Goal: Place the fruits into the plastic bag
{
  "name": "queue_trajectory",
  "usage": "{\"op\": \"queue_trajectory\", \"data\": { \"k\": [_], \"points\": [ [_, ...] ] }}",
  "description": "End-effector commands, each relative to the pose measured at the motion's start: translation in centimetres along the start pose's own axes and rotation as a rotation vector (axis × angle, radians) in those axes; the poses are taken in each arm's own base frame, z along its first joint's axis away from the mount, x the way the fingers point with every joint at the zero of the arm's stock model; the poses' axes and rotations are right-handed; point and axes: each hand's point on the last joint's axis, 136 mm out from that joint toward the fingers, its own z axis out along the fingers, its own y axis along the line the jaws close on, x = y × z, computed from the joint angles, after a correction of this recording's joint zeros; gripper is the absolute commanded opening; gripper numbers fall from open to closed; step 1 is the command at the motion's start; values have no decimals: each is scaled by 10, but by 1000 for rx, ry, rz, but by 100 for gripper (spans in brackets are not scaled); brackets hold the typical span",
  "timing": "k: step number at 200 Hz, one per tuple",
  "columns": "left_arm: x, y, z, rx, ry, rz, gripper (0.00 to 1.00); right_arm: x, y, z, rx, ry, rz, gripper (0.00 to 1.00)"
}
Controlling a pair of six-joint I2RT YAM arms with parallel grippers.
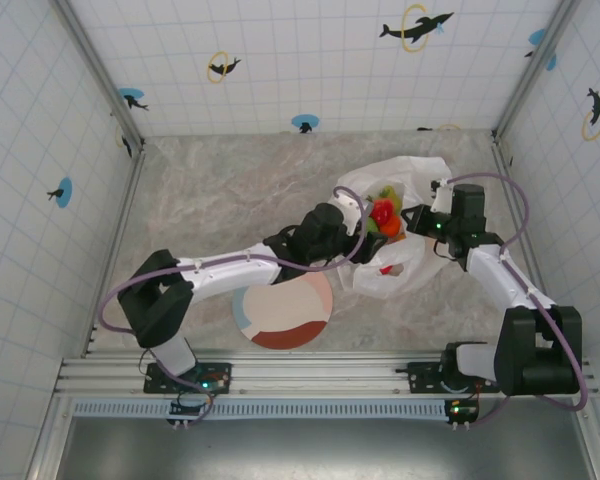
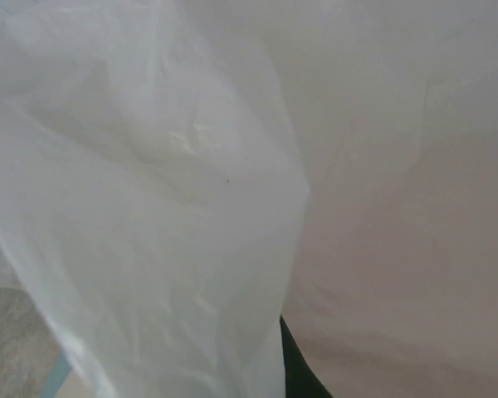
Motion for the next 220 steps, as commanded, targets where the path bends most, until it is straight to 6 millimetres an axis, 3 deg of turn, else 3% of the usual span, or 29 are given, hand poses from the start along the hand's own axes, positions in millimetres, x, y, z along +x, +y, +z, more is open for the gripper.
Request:
{"op": "queue_trajectory", "data": {
  "k": [1, 8, 11, 43, 77, 140, 182, 215, 220],
  "points": [
    [14, 21, -20, -104, 6, -74, 73, -5, 1, -2, -10, -17, -20, 0],
    [16, 24, -26, -121, 3, -93, 73, -5, 0, -2, -6, -17, -21, 0],
    [28, 29, -29, -135, 25, -102, 73, -4, 0, -2, -6, -17, -20, 0],
    [69, 52, -48, -212, 55, -231, 73, -5, -1, -2, -11, -21, -15, 0],
    [97, 70, -42, -279, 79, -316, 73, -6, 0, -1, -16, -24, -11, 0],
    [117, 81, 1, -306, 161, -298, 70, -7, 2, -5, -9, -25, -24, 0],
    [121, 79, 28, -281, 198, -289, 56, -6, 1, -4, -11, -19, -20, 0],
    [133, 84, 33, -293, 221, -270, 42, -8, 2, -5, -12, -22, -25, 0],
    [119, 80, 37, -279, 195, -265, 39, -8, 2, -5, -12, -23, -27, 0]
  ]
}}
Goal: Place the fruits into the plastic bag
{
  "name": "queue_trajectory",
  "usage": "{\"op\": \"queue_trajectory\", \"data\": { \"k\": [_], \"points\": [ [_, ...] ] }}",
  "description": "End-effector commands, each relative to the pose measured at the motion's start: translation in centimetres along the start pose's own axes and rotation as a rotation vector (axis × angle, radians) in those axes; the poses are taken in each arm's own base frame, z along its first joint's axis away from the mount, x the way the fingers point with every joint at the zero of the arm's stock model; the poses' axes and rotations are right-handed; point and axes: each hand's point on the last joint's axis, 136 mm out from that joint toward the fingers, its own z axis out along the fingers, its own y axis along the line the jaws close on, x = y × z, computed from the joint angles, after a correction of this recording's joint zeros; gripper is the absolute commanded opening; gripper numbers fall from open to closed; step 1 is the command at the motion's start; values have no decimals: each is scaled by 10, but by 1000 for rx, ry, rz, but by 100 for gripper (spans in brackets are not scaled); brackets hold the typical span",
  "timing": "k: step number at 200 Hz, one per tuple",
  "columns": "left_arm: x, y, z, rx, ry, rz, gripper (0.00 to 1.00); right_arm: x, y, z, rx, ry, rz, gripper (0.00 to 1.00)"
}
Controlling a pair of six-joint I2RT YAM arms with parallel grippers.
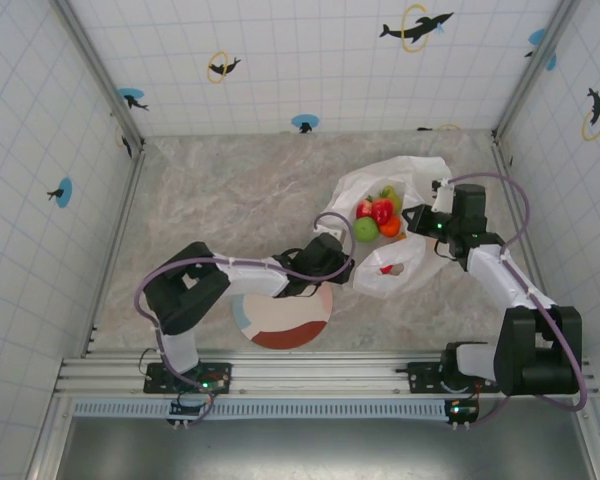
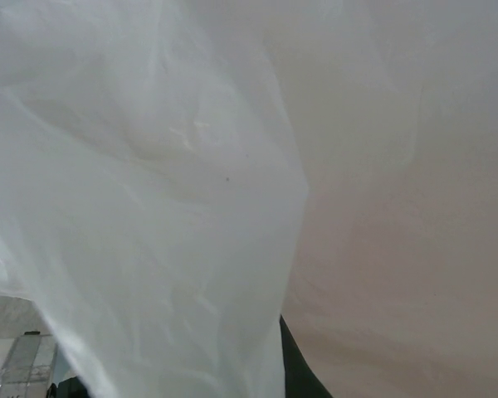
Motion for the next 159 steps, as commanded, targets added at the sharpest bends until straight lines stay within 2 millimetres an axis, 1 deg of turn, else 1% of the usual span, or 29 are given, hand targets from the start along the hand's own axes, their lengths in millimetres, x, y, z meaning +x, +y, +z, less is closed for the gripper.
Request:
{"op": "queue_trajectory", "data": {
  "k": [1, 8, 29, 45, 54, 61, 63, 66, 81, 114, 117, 122, 134, 146, 147, 149, 159],
  "points": [
    [-14, -8, 5, 14, -21, 16, 38, -7, 3, -4, -12, -20, -20, 0],
    [-14, -8, 4, 15, -22, 23, 34, -8, 3, -5, -12, -22, -23, 0],
    [-20, -14, -2, 33, -40, 43, 17, -11, 4, -6, -10, -30, -22, 0],
    [-29, -21, -13, 62, -66, 56, 5, -15, 6, -7, -13, -43, -26, 0],
    [-39, -28, -22, 86, -91, 60, 0, -17, 8, -8, -12, -50, -28, 0],
    [-47, -35, -30, 109, -112, 63, 0, -20, 9, -10, -10, -57, -33, 0],
    [-41, -32, -31, 105, -103, 65, 0, -20, 9, -10, -8, -60, -34, 0],
    [-41, -32, -34, 111, -104, 66, 0, -22, 10, -11, -6, -63, -37, 0],
    [-56, -44, -53, 154, -147, 75, 0, -27, 12, -16, 8, -74, -53, 0],
    [-85, -70, -98, 251, -239, 110, 0, -42, 16, -33, 59, -117, -105, 0],
    [-88, -72, -102, 259, -248, 114, 0, -46, 13, -35, 86, -132, -110, 0],
    [-92, -75, -109, 271, -260, 118, 0, -49, 14, -38, 98, -141, -117, 0],
    [-101, -82, -120, 292, -284, 132, 0, -57, 17, -45, 112, -161, -132, 0],
    [-102, -83, -126, 292, -283, 144, 0, -66, 22, -52, 116, -182, -144, 0],
    [-108, -87, -130, 301, -298, 145, 0, -66, 22, -52, 115, -185, -145, 0],
    [-113, -91, -134, 309, -310, 146, 0, -67, 23, -53, 115, -187, -145, 0],
    [-122, -96, -143, 318, -328, 158, 0, -74, 28, -58, 112, -203, -154, 0]
  ]
}}
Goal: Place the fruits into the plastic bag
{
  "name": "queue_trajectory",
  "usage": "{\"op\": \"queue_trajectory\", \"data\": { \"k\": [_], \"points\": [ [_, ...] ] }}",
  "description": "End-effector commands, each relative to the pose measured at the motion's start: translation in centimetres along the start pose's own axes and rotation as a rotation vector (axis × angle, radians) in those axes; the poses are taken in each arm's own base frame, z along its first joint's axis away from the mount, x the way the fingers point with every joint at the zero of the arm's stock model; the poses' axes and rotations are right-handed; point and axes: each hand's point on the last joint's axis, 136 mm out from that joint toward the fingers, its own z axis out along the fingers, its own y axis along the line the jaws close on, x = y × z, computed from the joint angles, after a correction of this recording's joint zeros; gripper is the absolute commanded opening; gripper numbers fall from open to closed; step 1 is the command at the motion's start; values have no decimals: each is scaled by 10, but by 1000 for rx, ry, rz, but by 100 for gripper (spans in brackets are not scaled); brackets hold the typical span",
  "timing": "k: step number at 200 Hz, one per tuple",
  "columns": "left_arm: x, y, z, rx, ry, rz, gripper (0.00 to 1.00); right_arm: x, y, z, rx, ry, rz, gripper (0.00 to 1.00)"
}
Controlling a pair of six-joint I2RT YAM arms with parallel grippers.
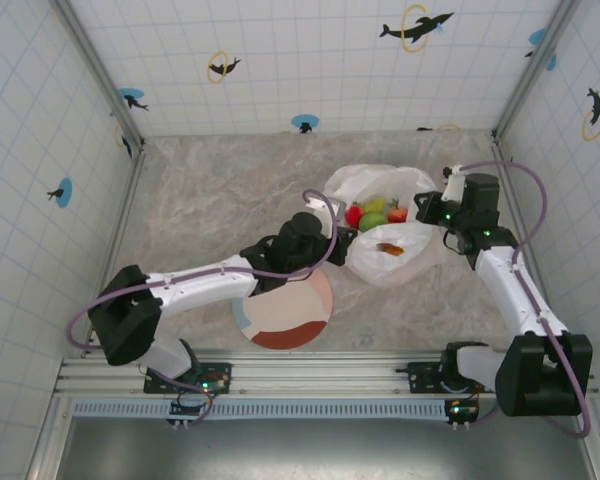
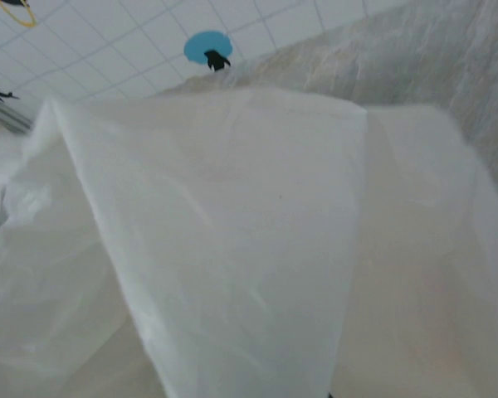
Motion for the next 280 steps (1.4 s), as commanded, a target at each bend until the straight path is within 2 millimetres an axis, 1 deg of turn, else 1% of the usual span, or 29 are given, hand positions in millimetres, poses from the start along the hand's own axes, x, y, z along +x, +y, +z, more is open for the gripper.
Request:
{"op": "queue_trajectory", "data": {
  "k": [1, 30, 56, 69, 88, 100, 110, 121, 137, 151, 161, 185, 196, 205, 218, 234, 261, 280],
  "points": [
    [-34, -21, -12, 53, -58, 56, 0, -31, 7, -18, 29, -73, -49, 0],
    [-61, -28, -23, 40, -110, 79, 0, -51, 19, -33, 24, -119, -76, 0],
    [-84, -23, -31, 1, -152, 77, 0, -69, 28, -49, 34, -162, -106, 0],
    [-95, -16, -34, -32, -172, 76, 0, -78, 33, -57, 36, -184, -118, 0],
    [-109, 1, -36, -83, -192, 58, 0, -87, 41, -65, 21, -210, -122, 0],
    [-116, 11, -35, -107, -198, 42, 0, -88, 47, -68, -1, -218, -116, 0],
    [-121, 21, -34, -126, -201, 33, 0, -86, 50, -67, -14, -214, -109, 0],
    [-122, 33, -30, -159, -196, 25, 0, -83, 51, -65, -24, -208, -102, 0],
    [-114, 49, -20, -205, -167, 23, 0, -71, 50, -56, -37, -184, -86, 0],
    [-101, 62, -9, -244, -126, 30, 0, -57, 48, -45, -43, -150, -76, 0],
    [-88, 72, 1, -270, -84, 37, 0, -46, 45, -36, -41, -122, -65, 0],
    [-61, 89, 22, -309, 9, 51, 0, -20, 43, -14, -56, -57, -50, 0],
    [-57, 94, 26, -327, 26, 58, 0, -11, 42, -7, -56, -28, -49, 0],
    [-58, 96, 27, -342, 24, 67, 0, -8, 43, -3, -59, -14, -50, 0],
    [-63, 99, 25, -366, 9, 96, 0, -8, 46, -1, -64, -10, -55, 0],
    [-74, 106, 18, -417, -1, 123, 0, -15, 53, -3, -76, -21, -68, 0],
    [-99, 109, -1, -440, -59, 133, 0, -40, 64, -18, -73, -74, -105, 0],
    [-111, 113, -14, -456, -92, 131, 0, -59, 74, -32, -76, -123, -127, 0]
  ]
}}
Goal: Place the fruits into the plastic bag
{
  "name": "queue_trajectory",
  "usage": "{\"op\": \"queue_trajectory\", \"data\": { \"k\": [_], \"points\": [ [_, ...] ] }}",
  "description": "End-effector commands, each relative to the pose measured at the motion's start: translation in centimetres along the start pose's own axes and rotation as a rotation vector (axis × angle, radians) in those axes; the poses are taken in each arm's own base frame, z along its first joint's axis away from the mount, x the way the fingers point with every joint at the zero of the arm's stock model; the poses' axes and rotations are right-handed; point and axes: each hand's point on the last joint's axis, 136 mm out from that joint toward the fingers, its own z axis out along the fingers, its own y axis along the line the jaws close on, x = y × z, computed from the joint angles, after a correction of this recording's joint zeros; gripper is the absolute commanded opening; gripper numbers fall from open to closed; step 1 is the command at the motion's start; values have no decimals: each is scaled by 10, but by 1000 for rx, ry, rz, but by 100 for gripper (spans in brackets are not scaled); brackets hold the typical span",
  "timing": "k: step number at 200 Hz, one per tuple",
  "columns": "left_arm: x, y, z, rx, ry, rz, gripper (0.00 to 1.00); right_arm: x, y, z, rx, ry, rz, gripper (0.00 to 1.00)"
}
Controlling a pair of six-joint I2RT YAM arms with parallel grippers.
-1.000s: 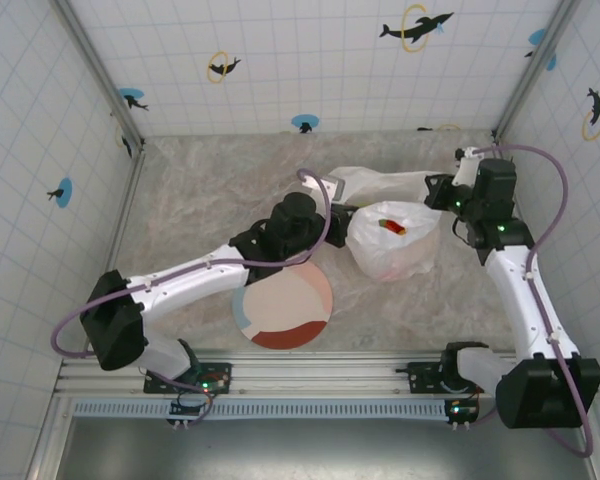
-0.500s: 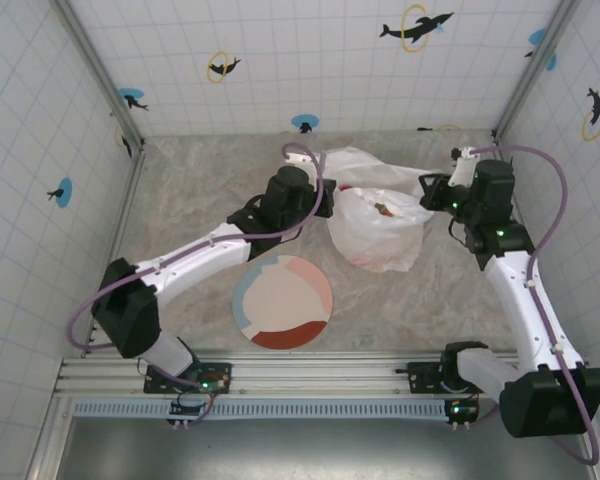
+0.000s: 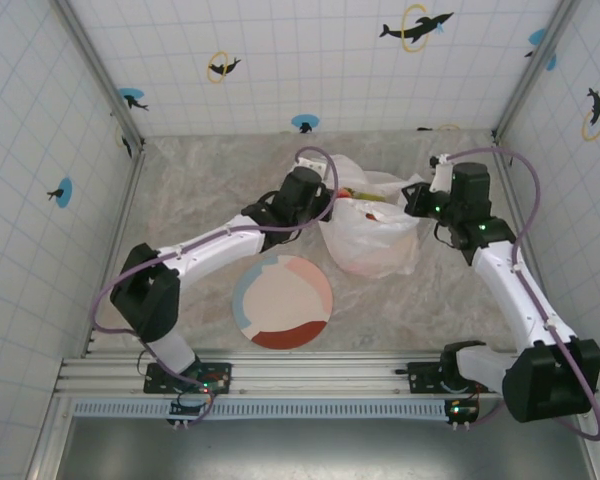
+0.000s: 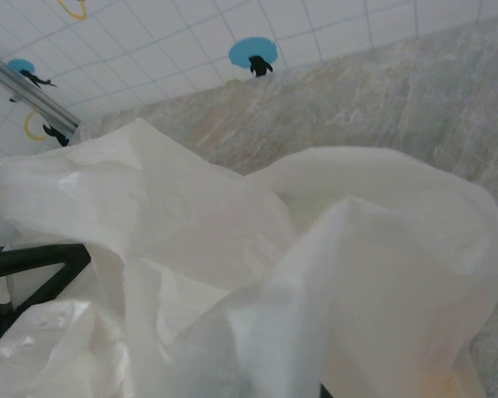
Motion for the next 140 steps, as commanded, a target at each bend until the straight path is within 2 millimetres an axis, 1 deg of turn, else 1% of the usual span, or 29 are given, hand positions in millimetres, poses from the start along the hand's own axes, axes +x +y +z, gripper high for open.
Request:
{"op": "queue_trajectory", "data": {
  "k": [1, 20, 31, 39, 52, 68, 79, 98, 111, 123, 140],
  "points": [
    [-41, 16, -25, -47, -100, 9, 0, -45, 22, -25, -20, -124, -63, 0],
    [-39, 29, -25, -70, -100, 0, 0, -59, 28, -36, -18, -170, -74, 0],
    [-32, 35, -22, -83, -83, -3, 0, -60, 29, -37, -25, -183, -66, 0],
    [-26, 39, -18, -92, -65, -4, 0, -57, 29, -34, -35, -181, -54, 0],
    [-17, 47, -12, -118, -39, 3, 0, -47, 28, -26, -52, -154, -33, 0],
    [-14, 58, -9, -163, -32, 8, 0, -34, 29, -16, -66, -122, -14, 0],
    [-12, 61, -7, -167, -26, 5, 0, -26, 32, -10, -79, -108, -10, 0],
    [-12, 56, -4, -132, -21, -1, 0, -15, 36, 0, -90, -78, -13, 0],
    [-12, 48, -3, -88, -18, -9, 0, -13, 38, 4, -93, -68, -13, 0],
    [-15, 41, -3, -52, -17, -15, 0, -17, 41, 2, -98, -76, -19, 0],
    [-23, 33, -6, -8, -34, -23, 0, -29, 47, -5, -97, -105, -36, 0]
  ]
}}
